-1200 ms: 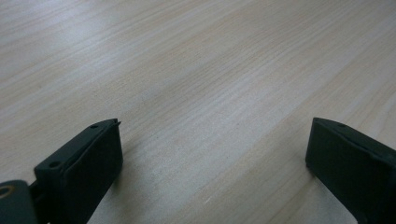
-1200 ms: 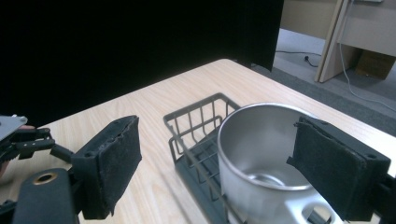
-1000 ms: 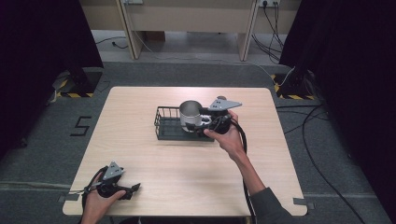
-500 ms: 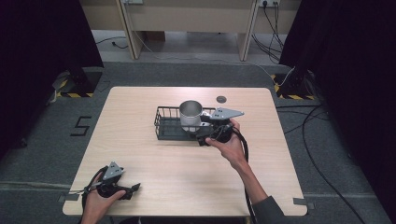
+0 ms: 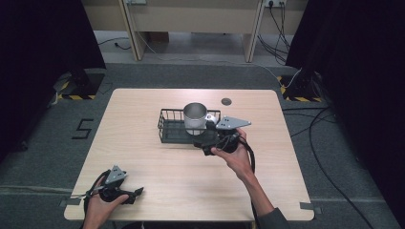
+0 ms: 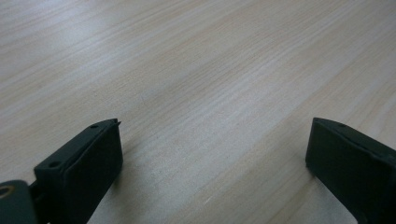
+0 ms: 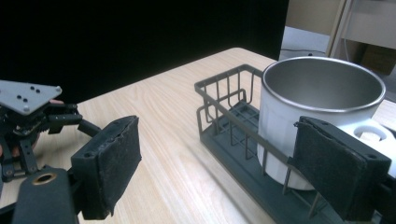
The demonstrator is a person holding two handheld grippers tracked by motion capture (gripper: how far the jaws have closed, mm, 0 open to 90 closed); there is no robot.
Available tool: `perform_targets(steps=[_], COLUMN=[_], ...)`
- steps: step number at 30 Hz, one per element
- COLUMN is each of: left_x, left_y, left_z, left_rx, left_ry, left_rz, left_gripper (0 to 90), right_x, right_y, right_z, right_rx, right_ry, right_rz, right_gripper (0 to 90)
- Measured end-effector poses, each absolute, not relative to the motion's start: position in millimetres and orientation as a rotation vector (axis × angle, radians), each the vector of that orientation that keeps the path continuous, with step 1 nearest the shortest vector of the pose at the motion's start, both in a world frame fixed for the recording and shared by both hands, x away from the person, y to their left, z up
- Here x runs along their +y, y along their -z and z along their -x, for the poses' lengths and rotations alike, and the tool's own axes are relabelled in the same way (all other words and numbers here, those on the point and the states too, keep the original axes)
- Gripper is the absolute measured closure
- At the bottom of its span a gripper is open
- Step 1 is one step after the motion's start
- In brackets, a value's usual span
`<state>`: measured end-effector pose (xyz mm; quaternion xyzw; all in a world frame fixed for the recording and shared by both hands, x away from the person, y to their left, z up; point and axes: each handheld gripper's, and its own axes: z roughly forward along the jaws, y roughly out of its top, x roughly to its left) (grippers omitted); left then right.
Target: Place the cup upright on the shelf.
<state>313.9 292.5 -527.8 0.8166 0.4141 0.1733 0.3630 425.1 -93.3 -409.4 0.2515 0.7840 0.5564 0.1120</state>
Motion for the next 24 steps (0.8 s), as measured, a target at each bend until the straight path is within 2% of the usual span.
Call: perform_targets(steps=[24], left_x=[292], left_y=[528], left_z=[-314], left_rx=[1.066], left_ry=[-0.447], left_rz=[-2.102], left_gripper=[3.1], right_x=[-109], right_y=[440], right_z=[-391], right_rx=[2.288], right_ry=[-1.656], right_rz=[-0.773], right_gripper=[15.2])
